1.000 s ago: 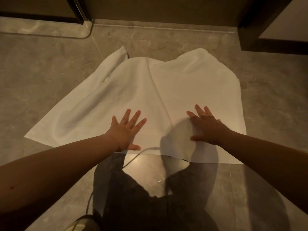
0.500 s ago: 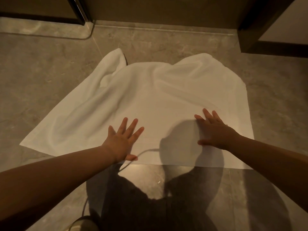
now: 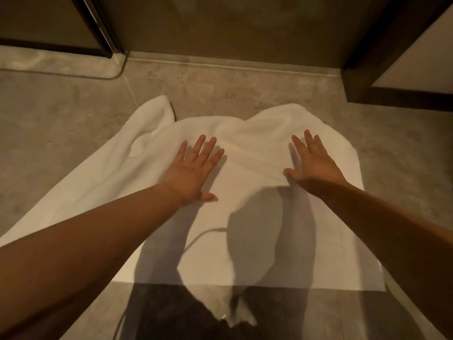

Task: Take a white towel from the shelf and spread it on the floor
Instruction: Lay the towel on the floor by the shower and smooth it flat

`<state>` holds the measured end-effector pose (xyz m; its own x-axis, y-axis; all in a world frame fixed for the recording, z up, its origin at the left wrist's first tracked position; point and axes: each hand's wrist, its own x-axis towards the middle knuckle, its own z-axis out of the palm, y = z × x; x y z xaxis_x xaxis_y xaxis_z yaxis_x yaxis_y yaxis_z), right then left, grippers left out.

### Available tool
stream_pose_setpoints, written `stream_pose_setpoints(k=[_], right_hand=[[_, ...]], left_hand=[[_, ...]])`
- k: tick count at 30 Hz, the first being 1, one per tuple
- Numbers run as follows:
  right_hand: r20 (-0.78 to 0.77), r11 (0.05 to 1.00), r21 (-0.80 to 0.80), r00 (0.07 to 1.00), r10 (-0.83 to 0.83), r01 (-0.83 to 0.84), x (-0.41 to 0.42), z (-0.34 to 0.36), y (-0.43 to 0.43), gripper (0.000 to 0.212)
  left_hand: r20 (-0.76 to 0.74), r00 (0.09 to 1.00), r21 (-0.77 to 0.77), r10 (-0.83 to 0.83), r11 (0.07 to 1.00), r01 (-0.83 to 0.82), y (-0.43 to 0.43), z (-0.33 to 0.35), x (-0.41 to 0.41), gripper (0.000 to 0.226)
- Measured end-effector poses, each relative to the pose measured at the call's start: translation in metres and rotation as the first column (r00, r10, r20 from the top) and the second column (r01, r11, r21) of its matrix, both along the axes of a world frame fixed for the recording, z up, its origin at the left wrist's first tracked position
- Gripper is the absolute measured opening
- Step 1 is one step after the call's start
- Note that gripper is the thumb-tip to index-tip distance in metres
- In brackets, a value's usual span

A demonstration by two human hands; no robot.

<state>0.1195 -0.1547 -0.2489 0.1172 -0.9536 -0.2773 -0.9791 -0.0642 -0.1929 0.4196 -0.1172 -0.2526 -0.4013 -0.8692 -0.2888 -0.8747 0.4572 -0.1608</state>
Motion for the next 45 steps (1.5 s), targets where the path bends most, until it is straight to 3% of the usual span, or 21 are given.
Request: stream_pose_setpoints(k=[5, 10, 17, 26, 30, 34, 37, 42, 45], right_hand=[[-0.021, 0.98, 0.195, 0.999, -0.024, 0.028, -0.014, -0.019, -0.003, 0.089], [-0.075, 0.994, 0.111, 0.997, 0.001, 0.007, -0.012, -0.029, 0.011, 0.087], [-0.124, 0.991, 0.124, 0.99, 0.071, -0.055, -0.007, -0.032, 0.041, 0.076], [-0.149, 0.974, 0.182, 0.975, 0.165, -0.137, 0.013, -0.021, 0.099, 0.077], [-0.011, 0.994, 0.032, 0.994, 0.108, -0.108, 0.01, -0.003, 0.092, 0.061], [0.112, 0.973, -0.228, 0.992, 0.064, -0.037, -0.001, 0.011, 0.055, 0.055], [0.226, 0.967, -0.191, 0.967, -0.121, 0.166, 0.002, 0.01, 0.031, 0.056], [0.239, 0.97, -0.146, 0.958, -0.156, 0.195, 0.005, -0.004, 0.014, 0.048], [0.258, 0.961, -0.229, 0.962, -0.094, 0.155, 0.008, -0.004, 0.017, 0.036]], left_hand=[[0.14, 0.989, 0.122, 0.055, 0.99, -0.073, -0.018, -0.013, -0.009, 0.121], [0.203, 0.979, 0.13, 0.005, 0.991, -0.032, -0.016, -0.024, -0.005, 0.12], [0.242, 0.97, 0.17, -0.027, 0.985, -0.015, 0.01, -0.027, 0.005, 0.113], [0.326, 0.944, 0.263, -0.043, 0.964, -0.047, 0.065, -0.018, 0.026, 0.113], [0.389, 0.921, 0.272, -0.026, 0.958, -0.087, 0.083, -0.012, 0.022, 0.115], [0.208, 0.974, 0.123, -0.085, 0.991, 0.06, 0.069, -0.002, 0.01, 0.106], [0.029, 0.997, 0.047, -0.077, 0.996, 0.076, 0.04, 0.004, -0.006, 0.089], [-0.045, 0.998, 0.143, -0.046, 0.988, 0.052, 0.004, -0.001, -0.032, 0.076], [-0.084, 0.996, 0.198, 0.002, 0.98, 0.014, -0.004, -0.006, -0.043, 0.07]])
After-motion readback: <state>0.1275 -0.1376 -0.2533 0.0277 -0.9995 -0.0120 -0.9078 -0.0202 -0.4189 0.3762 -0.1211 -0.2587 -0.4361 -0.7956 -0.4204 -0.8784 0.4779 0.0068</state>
